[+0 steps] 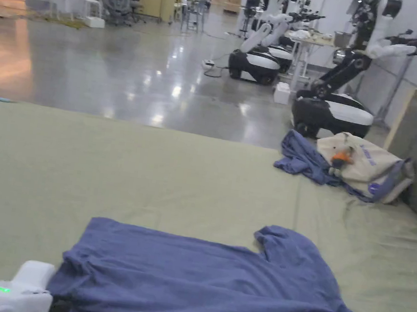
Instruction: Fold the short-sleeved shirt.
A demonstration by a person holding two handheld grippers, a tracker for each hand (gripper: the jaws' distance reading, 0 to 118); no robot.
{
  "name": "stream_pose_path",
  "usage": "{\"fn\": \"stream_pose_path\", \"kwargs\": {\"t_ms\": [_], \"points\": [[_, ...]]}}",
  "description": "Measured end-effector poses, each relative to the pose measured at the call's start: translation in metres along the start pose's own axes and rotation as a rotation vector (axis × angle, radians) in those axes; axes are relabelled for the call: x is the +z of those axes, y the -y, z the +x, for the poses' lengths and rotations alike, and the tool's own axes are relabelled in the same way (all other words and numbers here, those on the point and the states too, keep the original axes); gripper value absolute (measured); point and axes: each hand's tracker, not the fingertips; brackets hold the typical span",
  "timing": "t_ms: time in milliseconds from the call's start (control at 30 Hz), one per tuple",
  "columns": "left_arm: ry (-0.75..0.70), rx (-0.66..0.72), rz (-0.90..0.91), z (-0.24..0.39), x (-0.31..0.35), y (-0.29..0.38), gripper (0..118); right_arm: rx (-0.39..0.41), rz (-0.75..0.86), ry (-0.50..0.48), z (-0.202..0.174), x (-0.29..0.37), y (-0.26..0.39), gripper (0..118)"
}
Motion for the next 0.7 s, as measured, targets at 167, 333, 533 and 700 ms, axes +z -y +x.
{"fn": "stream_pose_path", "kwargs": {"t_ms": [167,333,533,700], "points": [[0.125,0.153,0.056,-0.009,0.01,0.01,6,-0.118,-0.207,-0.181,0.026,-0.075,0.015,118],[0.169,0.114,0.081,-0.001,0.038,0.008,6,-0.073,-0.532,-0.084,0.06,-0.209,0.078,113],[0.17,0.112,0.049,-0.003,0.044,0.012,6,-0.088,-0.518,-0.134,0.071,-0.221,0.092,39],[0.201,0.126,0.054,-0.015,0.046,0.01,6,-0.108,-0.45,-0.192,0.072,-0.195,0.06,10]]}}
